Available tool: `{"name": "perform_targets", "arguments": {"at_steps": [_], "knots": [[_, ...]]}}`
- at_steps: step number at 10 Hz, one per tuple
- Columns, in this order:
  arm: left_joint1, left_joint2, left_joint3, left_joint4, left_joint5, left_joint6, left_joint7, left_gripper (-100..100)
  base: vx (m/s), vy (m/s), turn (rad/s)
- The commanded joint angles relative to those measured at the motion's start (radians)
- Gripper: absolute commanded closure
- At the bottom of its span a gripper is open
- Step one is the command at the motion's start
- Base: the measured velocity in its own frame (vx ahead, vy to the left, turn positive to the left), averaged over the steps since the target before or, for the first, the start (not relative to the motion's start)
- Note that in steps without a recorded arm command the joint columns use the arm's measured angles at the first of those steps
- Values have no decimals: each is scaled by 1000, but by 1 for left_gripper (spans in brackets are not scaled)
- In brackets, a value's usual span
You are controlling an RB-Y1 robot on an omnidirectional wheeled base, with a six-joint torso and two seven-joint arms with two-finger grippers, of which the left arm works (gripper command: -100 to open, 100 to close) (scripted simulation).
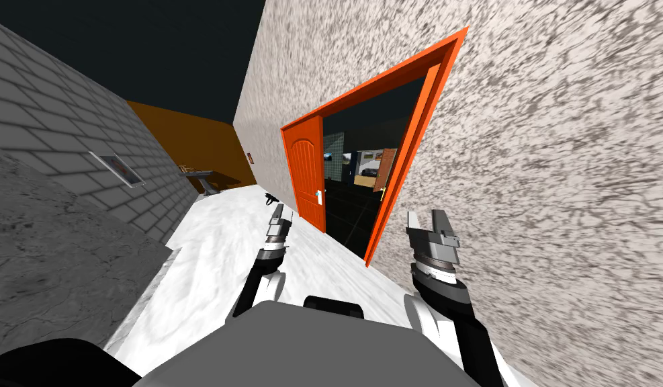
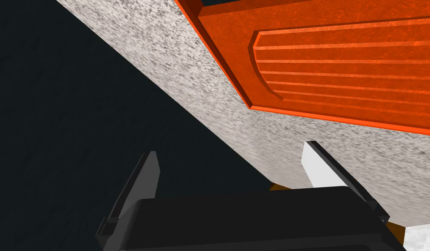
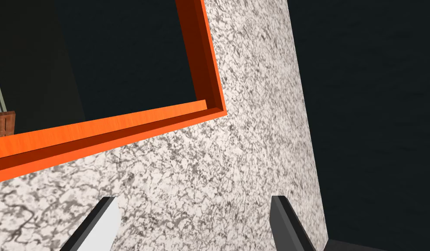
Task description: Push the door open
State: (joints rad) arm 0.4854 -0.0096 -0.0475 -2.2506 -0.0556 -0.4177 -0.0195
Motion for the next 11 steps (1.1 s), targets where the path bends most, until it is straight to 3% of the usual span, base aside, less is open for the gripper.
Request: {"name": "perform_targets", "arguments": {"at_steps": [1, 11], "knots": [[-17, 7, -5, 28, 0, -1, 5, -100, 42, 33, -11], [-145, 47, -39, 235, -1, -7, 46, -100, 73, 66, -16]]}}
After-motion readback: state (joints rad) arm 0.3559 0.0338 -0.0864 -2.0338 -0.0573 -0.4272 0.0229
